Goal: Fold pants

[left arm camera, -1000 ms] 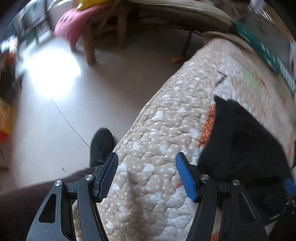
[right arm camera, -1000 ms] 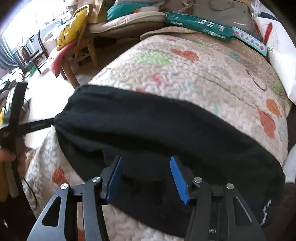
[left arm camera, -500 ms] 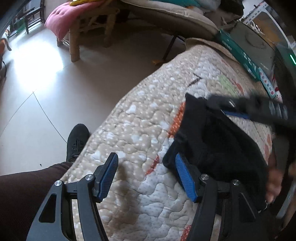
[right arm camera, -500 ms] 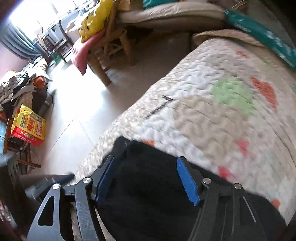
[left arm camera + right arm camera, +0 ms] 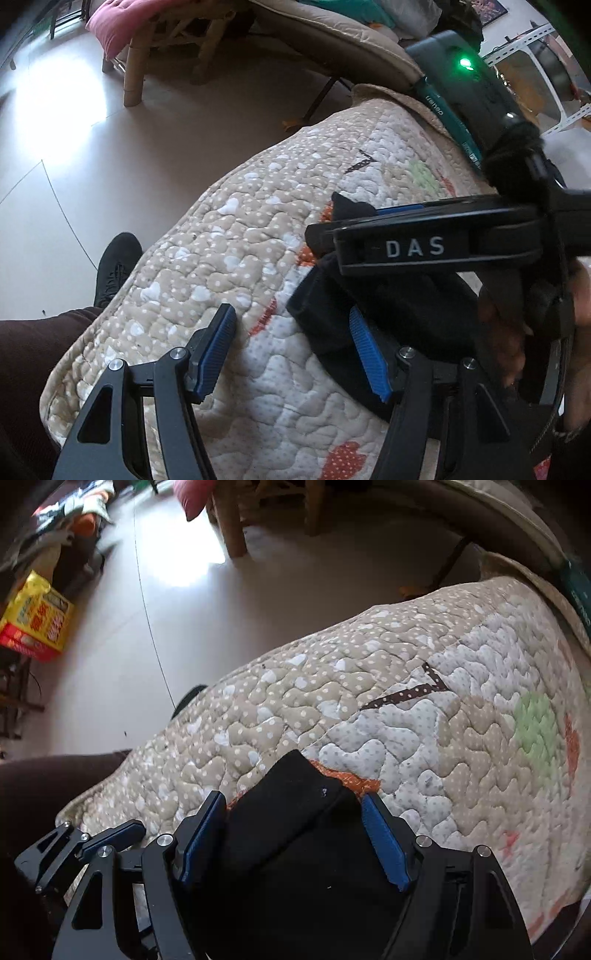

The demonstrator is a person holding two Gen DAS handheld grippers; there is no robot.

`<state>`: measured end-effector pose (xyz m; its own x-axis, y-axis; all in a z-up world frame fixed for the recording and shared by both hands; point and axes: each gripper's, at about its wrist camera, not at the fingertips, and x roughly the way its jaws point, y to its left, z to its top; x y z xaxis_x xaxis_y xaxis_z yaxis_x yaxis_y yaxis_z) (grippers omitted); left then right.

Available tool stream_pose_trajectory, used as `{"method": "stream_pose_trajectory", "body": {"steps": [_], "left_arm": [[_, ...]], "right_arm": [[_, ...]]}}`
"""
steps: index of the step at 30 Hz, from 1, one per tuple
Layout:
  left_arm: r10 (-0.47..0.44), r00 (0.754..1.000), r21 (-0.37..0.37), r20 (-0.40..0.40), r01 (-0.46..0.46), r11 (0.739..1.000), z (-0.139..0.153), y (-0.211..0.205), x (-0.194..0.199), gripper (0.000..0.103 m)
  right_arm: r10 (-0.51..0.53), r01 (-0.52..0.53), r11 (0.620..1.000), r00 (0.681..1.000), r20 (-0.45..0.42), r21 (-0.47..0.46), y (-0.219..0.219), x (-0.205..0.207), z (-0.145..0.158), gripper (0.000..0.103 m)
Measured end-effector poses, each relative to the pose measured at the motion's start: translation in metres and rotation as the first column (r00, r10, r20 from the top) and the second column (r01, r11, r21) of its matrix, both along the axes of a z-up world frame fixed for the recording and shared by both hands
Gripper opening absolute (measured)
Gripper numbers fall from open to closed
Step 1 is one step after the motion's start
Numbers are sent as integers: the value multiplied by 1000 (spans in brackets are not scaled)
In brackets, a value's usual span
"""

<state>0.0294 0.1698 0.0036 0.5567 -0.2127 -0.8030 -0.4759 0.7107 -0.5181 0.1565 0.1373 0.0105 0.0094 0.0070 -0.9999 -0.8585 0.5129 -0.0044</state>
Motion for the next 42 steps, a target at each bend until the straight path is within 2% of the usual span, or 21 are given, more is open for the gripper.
{"method": "stream_pose_trajectory", "body": {"steps": [5,11,13,15,17,20,23,28,30,31,33,34,36,39,42], "left_arm": [[25,999,-40,43,-23,999,8,6,-7,63],[83,992,14,93,-84,996,26,16,-15,63],[130,984,36,122,-136,990,36,26,-22,64],[167,977,90,130,-179,980,44,34,-26,65],[139,984,95,114,-150,984,41,32,-22,66],[60,997,79,52,-64,995,24,14,-10,65],[4,1000,57,-10,-3,998,5,-1,1,65],[1,1000,50,-23,1,999,-8,-4,7,65],[-16,1000,62,-19,17,998,-6,-7,8,61],[-30,999,64,-13,31,997,-4,-10,8,48],[-63,998,88,-8,64,994,2,-17,11,35],[-91,996,61,9,90,994,3,-18,13,14],[-108,994,79,14,107,991,8,-21,16,14],[-113,993,57,29,111,992,14,-19,16,13],[-111,992,8,54,111,994,22,-14,13,13]], "right_arm": [[-1,-1,999,999,-37,-39,8,-5,-5,80],[-158,167,985,973,-169,42,-8,25,1,80],[-202,219,973,958,-202,67,-15,32,1,80],[-236,262,961,944,-231,88,-24,41,1,81],[-246,276,956,938,-243,100,-28,44,2,80],[-226,251,964,947,-227,86,-28,44,4,80],[-168,179,983,970,-177,42,-20,30,6,80],[-77,74,997,990,-119,-27,-1,13,5,80],[-65,60,997,993,-100,-47,1,10,4,79],[-56,51,997,995,-86,-56,3,9,3,78],[-20,17,997,999,-40,-76,6,3,1,69],[0,-1,997,1000,-17,-81,7,-5,-1,66],[30,-29,997,999,14,-77,8,-13,1,50],[27,-25,998,999,30,-53,-3,-25,8,33],[8,-7,1000,999,42,-15,-12,-34,19,28]]}}
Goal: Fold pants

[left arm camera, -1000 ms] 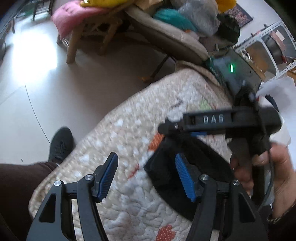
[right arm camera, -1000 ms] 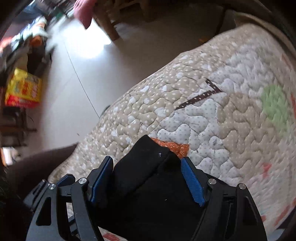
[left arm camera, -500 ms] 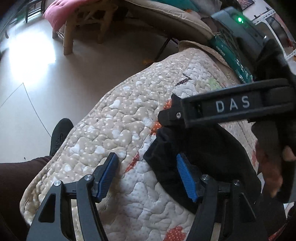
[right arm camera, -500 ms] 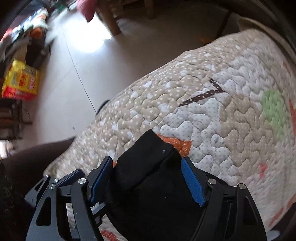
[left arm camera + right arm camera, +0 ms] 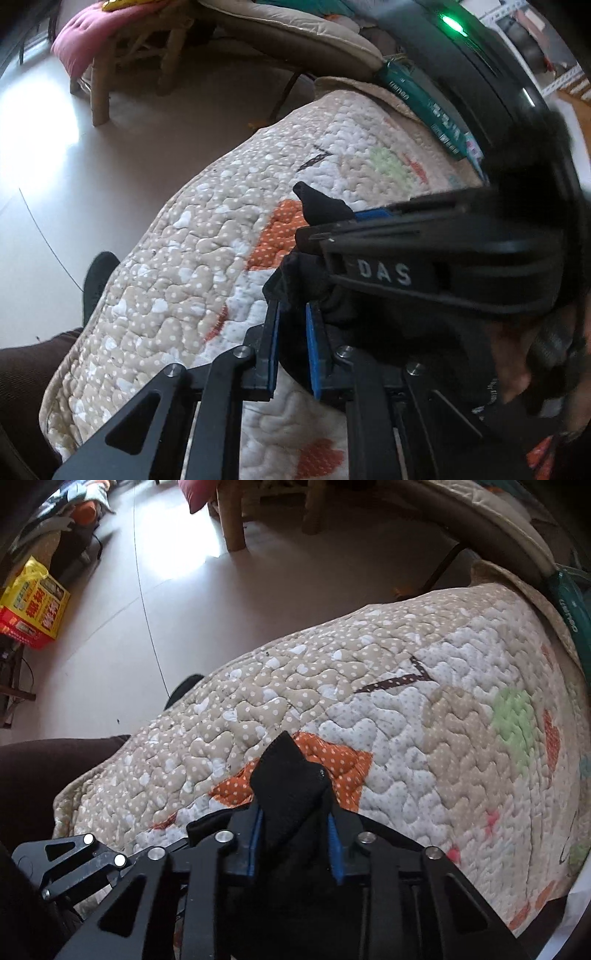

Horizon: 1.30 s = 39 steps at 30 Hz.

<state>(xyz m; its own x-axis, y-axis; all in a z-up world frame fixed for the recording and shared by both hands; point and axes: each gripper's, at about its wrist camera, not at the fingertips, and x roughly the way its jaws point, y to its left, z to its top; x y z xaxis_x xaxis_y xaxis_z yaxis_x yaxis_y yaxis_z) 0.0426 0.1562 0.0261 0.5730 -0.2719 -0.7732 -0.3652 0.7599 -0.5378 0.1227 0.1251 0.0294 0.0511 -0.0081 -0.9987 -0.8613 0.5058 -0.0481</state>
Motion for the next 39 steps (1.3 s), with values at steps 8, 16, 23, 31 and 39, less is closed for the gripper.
{"method": "stream_pose_trajectory", "body": {"steps": [8,16,23,31,39], "left_arm": [[-58,994,53,89,54,997,46,-28,7,12],[-220,967,106,126,207,973,81,-117,22,12],[-409,907,199,99,385,901,82,-226,38,13],[-560,826,190,65,541,819,73,-264,10,24],[-459,885,231,75,433,872,92,-214,-9,39]], "right_arm": [[-63,57,989,997,46,134,-38,-14,49,26],[-171,154,968,983,73,198,-120,25,99,26],[-321,300,922,946,46,244,-232,41,100,27],[-530,498,836,841,106,229,-351,57,75,66],[-757,670,624,645,100,404,-428,63,105,67]]}}
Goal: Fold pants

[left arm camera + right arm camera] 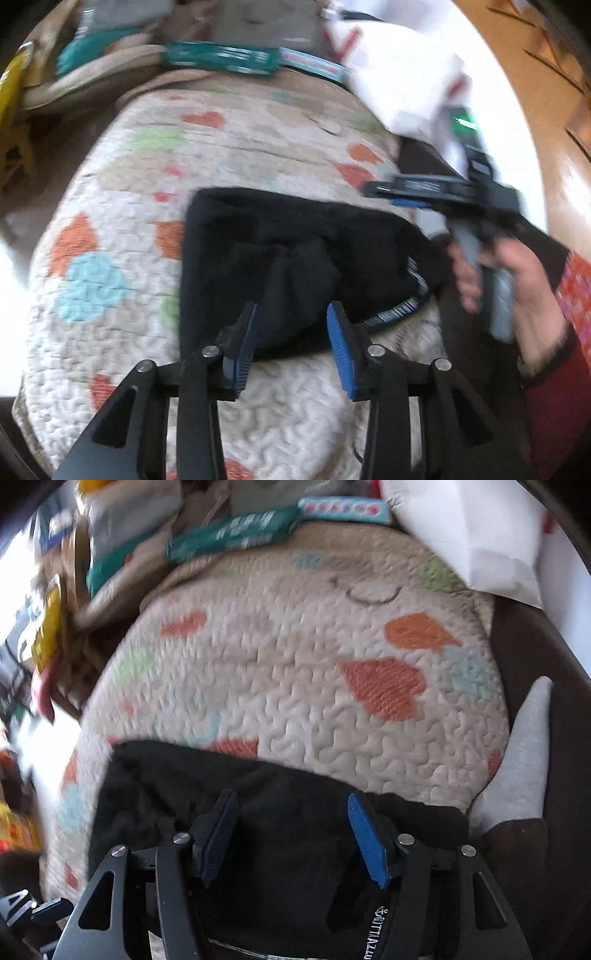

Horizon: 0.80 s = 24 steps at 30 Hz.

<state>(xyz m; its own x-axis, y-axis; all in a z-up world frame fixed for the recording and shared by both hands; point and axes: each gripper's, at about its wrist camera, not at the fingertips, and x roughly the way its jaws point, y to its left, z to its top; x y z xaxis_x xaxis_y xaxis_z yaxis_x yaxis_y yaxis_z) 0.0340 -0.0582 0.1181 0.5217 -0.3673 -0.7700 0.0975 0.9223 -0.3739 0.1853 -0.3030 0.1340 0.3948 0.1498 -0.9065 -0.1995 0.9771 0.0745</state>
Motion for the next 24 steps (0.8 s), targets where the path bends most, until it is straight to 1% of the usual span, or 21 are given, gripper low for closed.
{"method": "stream_pose_trajectory", "body": {"steps": [1,2,3,4,5,6,7,8,9,11,13,14,15,17,18,19,20,23,24], "left_arm": [[33,999,9,-10,-32,999,-1,5,3,39],[69,997,21,-23,-68,997,-6,10,9,39],[84,996,35,-28,-83,996,-9,12,14,39],[96,995,69,-31,-94,993,-15,12,20,39],[104,994,111,-36,-99,989,-23,11,26,39],[106,993,133,-47,-99,986,-30,10,30,39],[104,992,146,-77,-92,985,-42,8,33,39],[102,990,145,-97,-87,986,-49,7,33,39],[100,988,143,-119,-83,986,-57,5,35,39],[99,986,152,-133,-78,985,-70,2,33,39],[84,989,170,-123,-63,983,-75,-2,30,39],[72,991,191,-114,-49,980,-77,-5,29,39],[66,992,202,-110,-42,978,-79,-7,29,40],[55,993,212,-103,-32,977,-82,-8,29,41],[51,994,212,-102,-28,977,-83,-9,30,41],[44,994,211,-102,-22,977,-84,-7,28,42],[39,994,206,-105,-17,978,-84,-7,28,42],[40,991,185,-126,-17,983,-83,2,24,42],[44,990,178,-133,-20,984,-82,5,21,42]], "right_arm": [[5,-5,999,1000,10,36,1,-2,6,67],[28,-30,995,999,17,96,8,-6,12,67],[46,-47,990,999,16,133,14,-9,15,67],[77,-76,975,997,4,206,25,-14,16,67],[96,-91,964,995,-9,251,32,-18,15,67],[126,-109,942,991,-33,316,42,-22,11,67],[151,-120,924,987,-59,363,50,-26,4,67],[176,-126,910,980,-92,395,59,-30,-7,66],[187,-122,905,974,-124,407,66,-34,-19,66],[188,-100,908,965,-181,407,71,-37,-39,66],[142,-53,937,961,-236,346,69,-35,-60,62],[122,-34,943,961,-248,331,67,-34,-65,55],[94,-1,943,960,-262,333,61,-33,-70,53],[58,43,933,961,-269,356,53,-30,-72,53],[38,57,936,964,-262,346,49,-29,-71,53],[17,68,943,968,-250,327,44,-27,-69,53],[-11,85,950,971,-239,300,41,-28,-68,56],[-87,135,970,970,-228,205,26,-26,-72,56],[-103,148,969,969,-223,196,21,-27,-73,56]]}}
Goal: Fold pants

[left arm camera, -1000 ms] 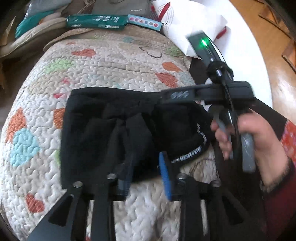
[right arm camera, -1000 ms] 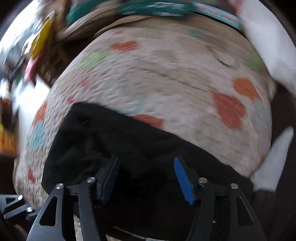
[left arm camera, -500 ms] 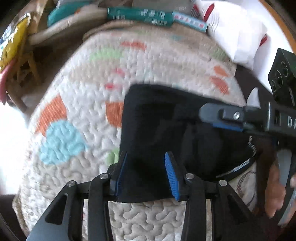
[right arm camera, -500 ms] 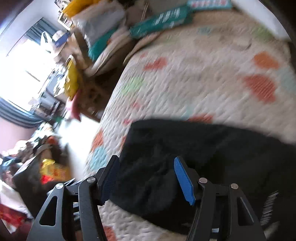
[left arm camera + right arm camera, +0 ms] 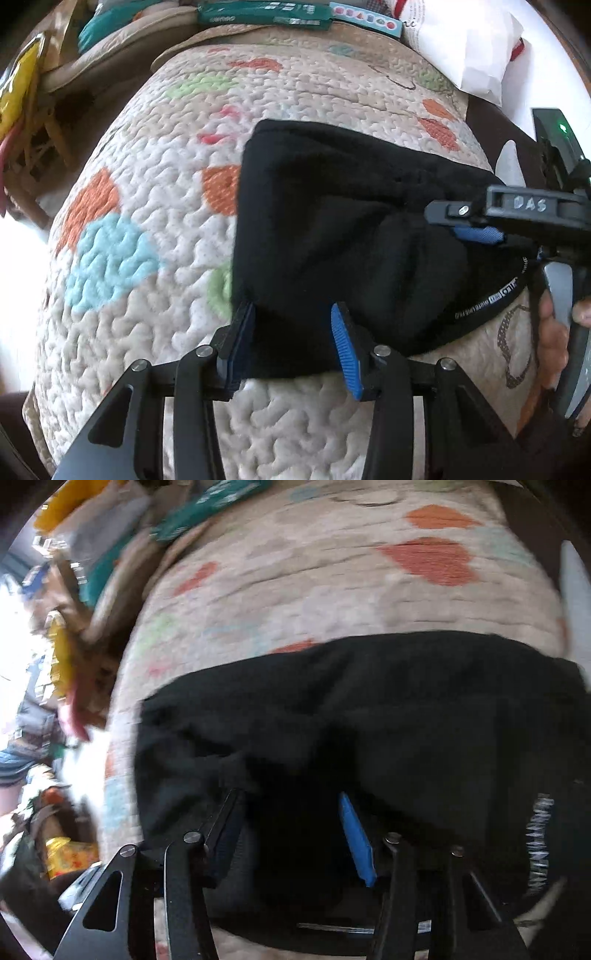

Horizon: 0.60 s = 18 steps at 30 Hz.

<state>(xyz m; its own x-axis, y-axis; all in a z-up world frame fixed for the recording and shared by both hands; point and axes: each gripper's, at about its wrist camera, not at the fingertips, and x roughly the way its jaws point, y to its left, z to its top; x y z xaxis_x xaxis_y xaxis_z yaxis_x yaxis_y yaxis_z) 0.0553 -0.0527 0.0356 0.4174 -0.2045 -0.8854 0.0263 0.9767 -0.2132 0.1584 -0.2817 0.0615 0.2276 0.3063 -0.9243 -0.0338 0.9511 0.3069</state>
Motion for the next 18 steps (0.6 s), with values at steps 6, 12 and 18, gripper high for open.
{"method": "stream_pose_trajectory", "body": {"steps": [6,12,18], "left_arm": [[82,997,-20,-15,-82,996,2,30,-24,46],[167,986,-64,-15,-168,984,4,51,-22,46],[143,990,0,-7,-143,990,0,40,-10,46]], "right_arm": [[-69,71,997,993,100,-21,-8,-12,22,61],[15,-11,1000,979,203,-21,20,-27,36,61],[204,-166,970,953,226,-179,75,-30,38,62]]}}
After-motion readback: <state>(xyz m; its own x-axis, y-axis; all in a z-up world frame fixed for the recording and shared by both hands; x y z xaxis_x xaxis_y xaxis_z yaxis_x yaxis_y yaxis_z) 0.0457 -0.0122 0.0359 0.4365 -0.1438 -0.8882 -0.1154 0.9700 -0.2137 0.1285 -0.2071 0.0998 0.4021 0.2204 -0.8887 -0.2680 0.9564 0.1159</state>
